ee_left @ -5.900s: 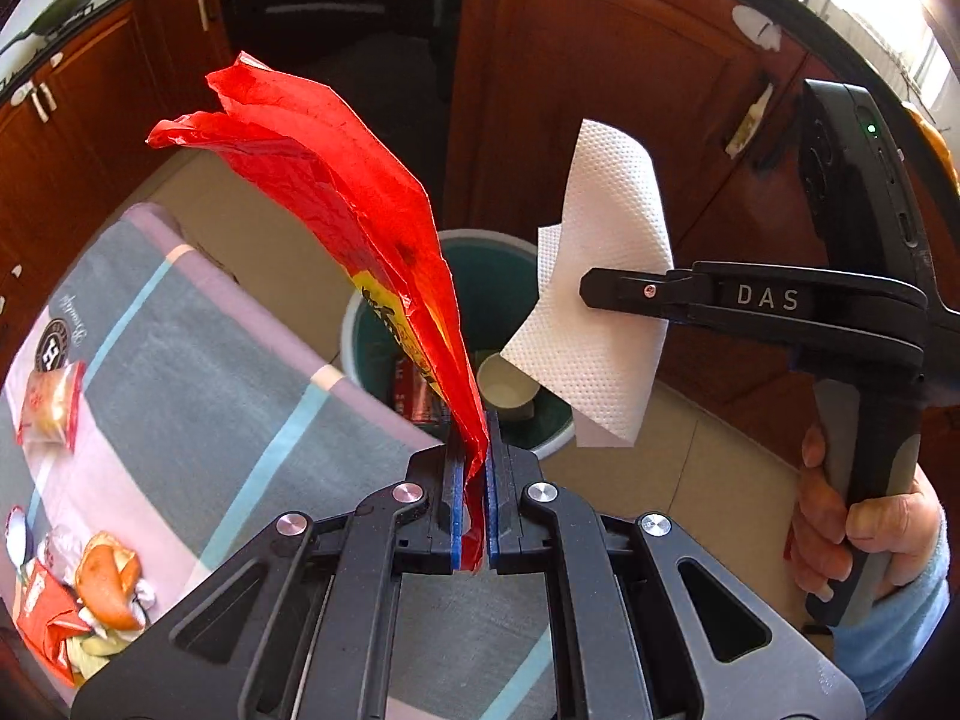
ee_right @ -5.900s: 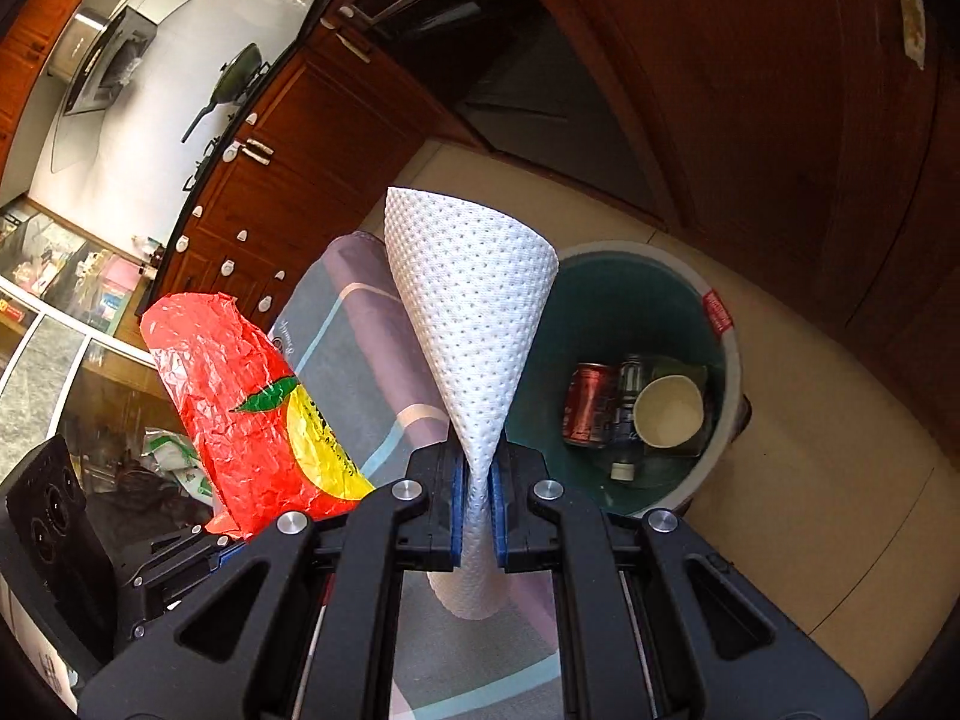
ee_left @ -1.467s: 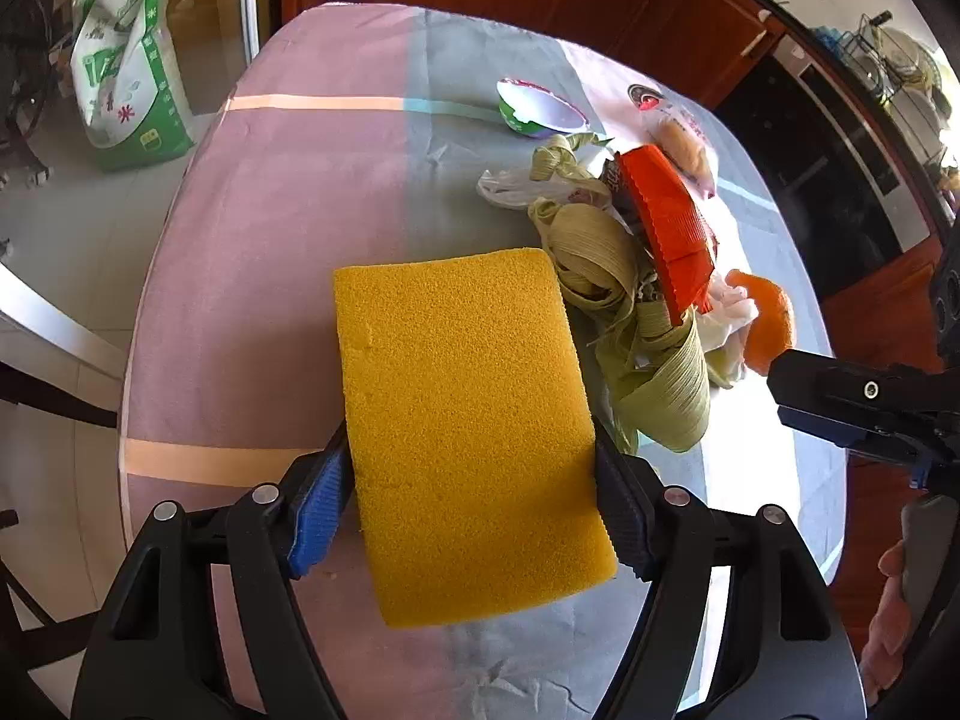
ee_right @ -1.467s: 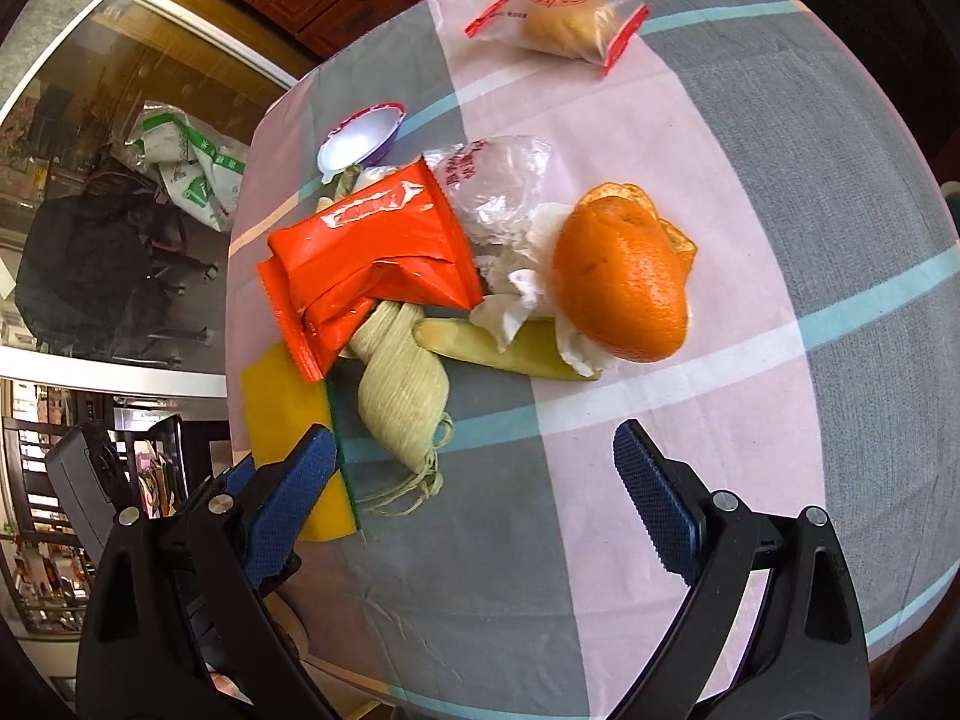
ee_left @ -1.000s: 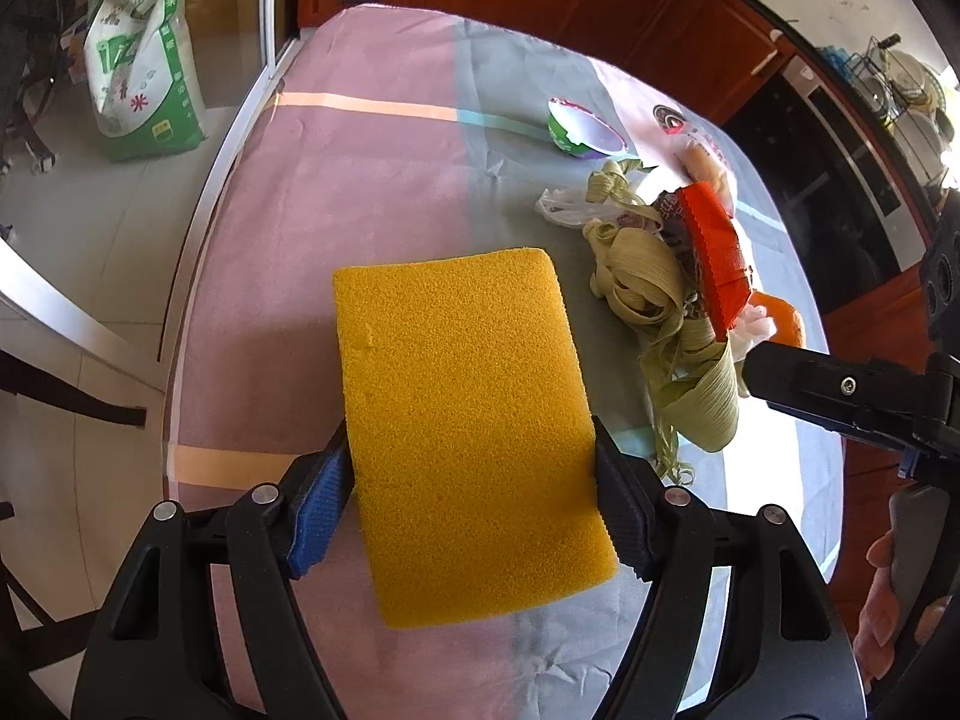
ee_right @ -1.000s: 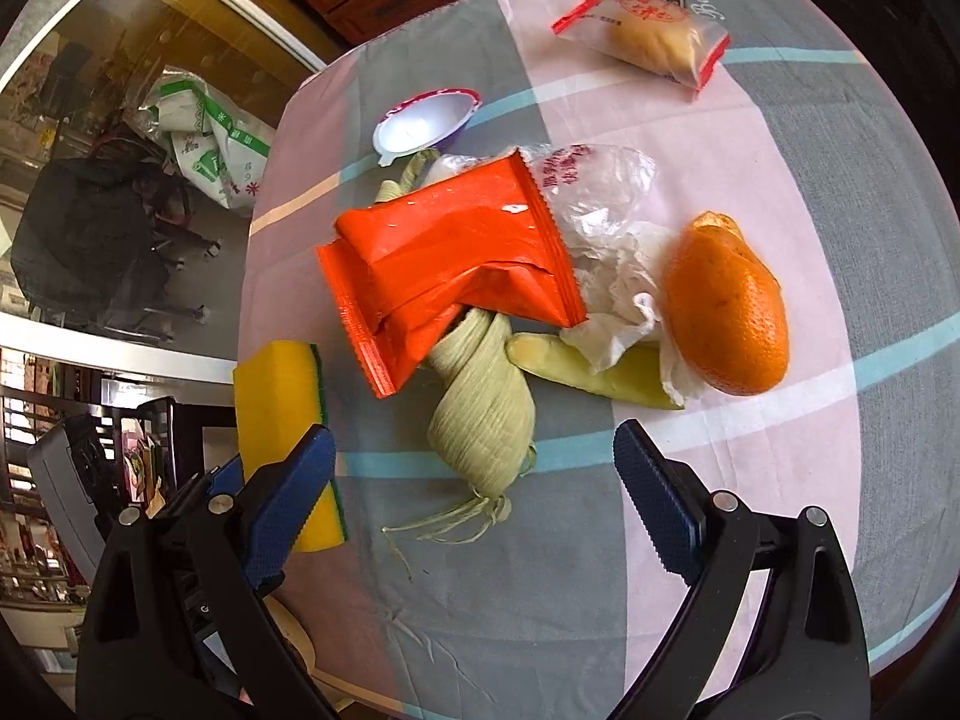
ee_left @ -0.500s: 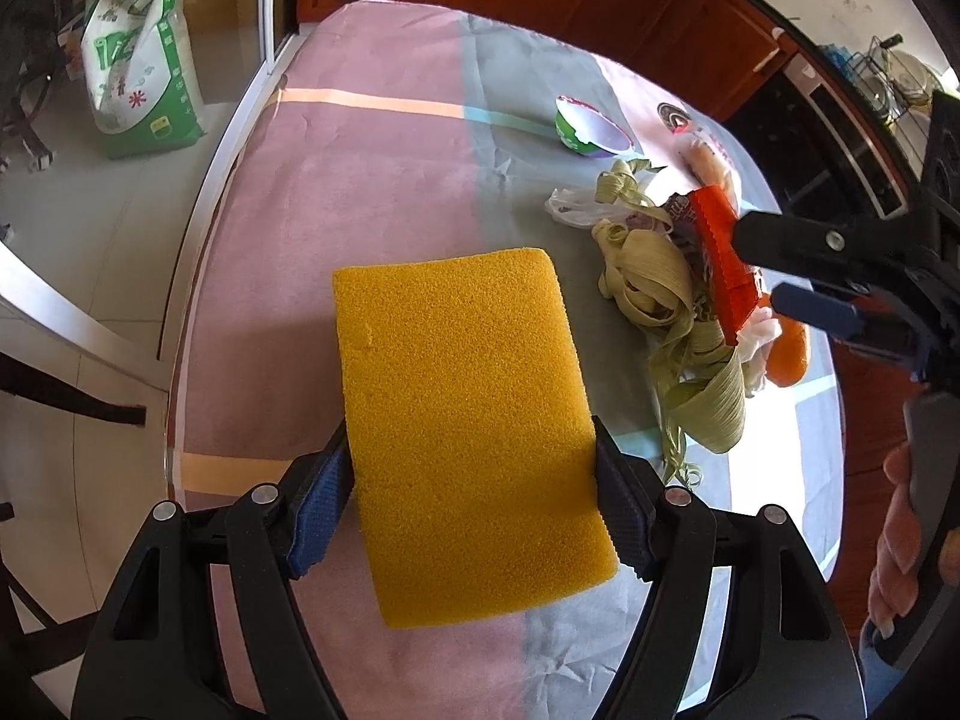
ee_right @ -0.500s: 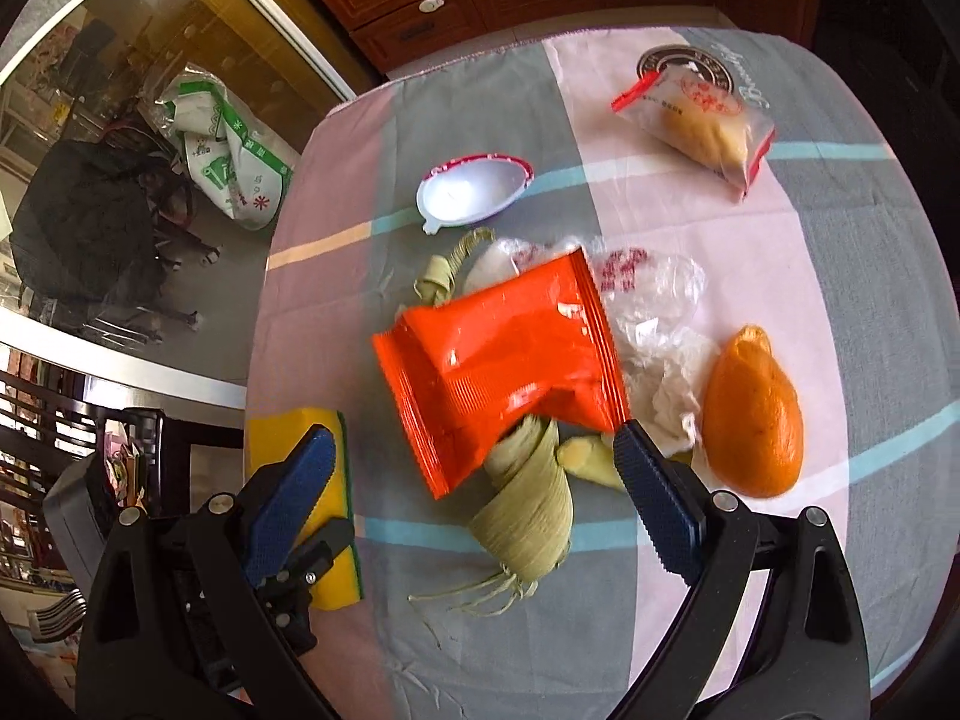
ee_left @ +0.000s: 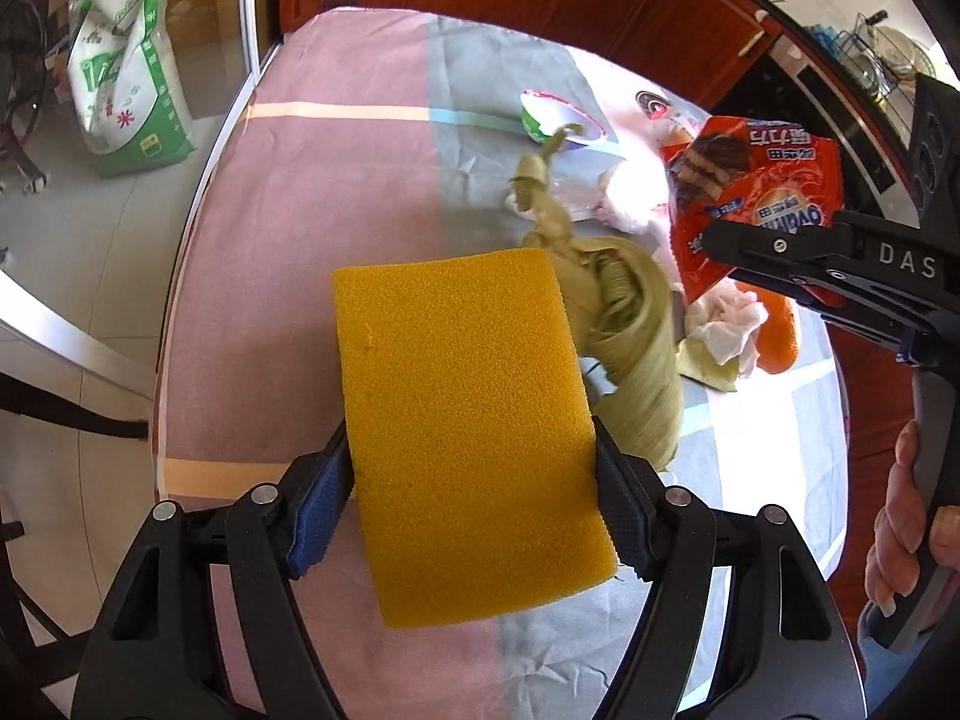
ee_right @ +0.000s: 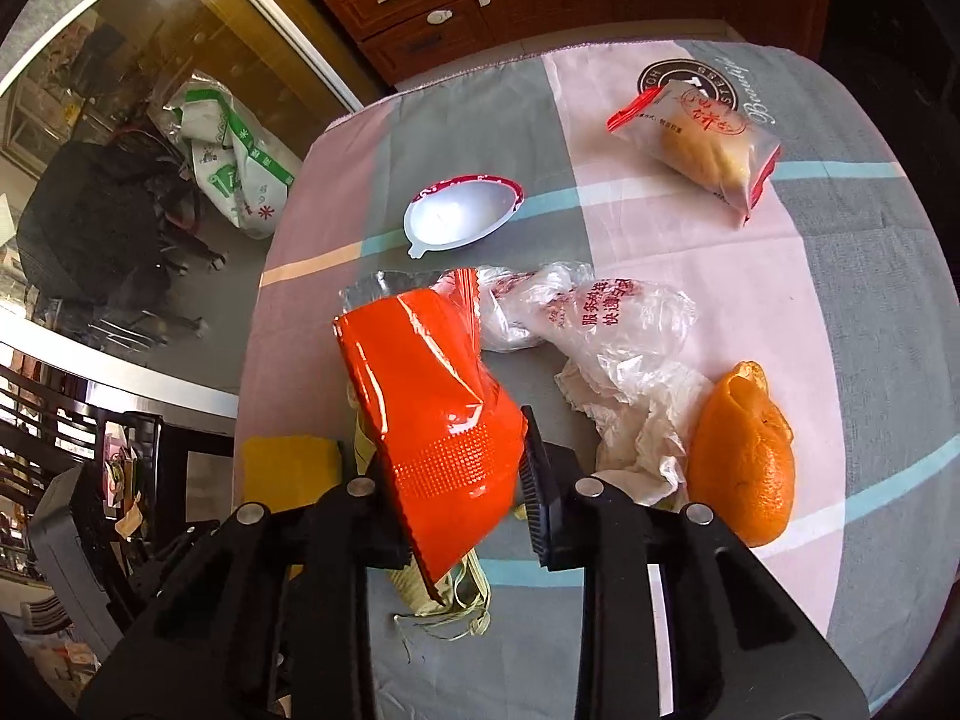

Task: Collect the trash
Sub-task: 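Grasp the orange snack bag with the right gripper while the left gripper holds the sponge, then carry the sponge and snack bag over the bin and open both grippers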

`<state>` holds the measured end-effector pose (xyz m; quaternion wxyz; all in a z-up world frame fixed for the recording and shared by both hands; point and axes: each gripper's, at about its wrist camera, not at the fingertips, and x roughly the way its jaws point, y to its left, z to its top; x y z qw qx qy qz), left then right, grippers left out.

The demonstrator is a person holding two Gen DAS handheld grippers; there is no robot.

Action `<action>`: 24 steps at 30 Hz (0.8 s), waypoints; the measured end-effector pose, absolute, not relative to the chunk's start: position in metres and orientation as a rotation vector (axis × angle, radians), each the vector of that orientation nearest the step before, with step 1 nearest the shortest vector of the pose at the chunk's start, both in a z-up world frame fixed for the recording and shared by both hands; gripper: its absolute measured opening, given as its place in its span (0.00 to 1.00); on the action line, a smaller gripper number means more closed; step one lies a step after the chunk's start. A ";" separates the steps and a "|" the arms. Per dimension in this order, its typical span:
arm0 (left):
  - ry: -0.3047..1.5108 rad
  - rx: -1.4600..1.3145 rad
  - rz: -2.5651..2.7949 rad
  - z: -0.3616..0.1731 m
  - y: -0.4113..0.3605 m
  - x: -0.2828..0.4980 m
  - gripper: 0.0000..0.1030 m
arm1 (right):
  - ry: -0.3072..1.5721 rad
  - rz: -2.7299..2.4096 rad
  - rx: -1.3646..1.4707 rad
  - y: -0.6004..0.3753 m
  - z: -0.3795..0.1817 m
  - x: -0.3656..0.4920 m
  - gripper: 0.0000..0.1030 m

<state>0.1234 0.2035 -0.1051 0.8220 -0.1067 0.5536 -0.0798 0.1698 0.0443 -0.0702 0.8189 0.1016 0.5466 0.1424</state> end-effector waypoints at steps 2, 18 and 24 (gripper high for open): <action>1.167 -0.225 -0.164 -0.100 0.202 0.121 0.71 | 1.143 0.305 0.229 0.038 -0.063 0.165 0.24; 1.075 -0.056 -0.259 -0.038 0.111 0.105 0.71 | 1.030 0.253 0.446 -0.087 -0.030 0.115 0.24; 1.038 0.038 -0.417 -0.025 0.027 0.105 0.71 | 0.992 0.186 0.527 -0.156 -0.031 0.089 0.24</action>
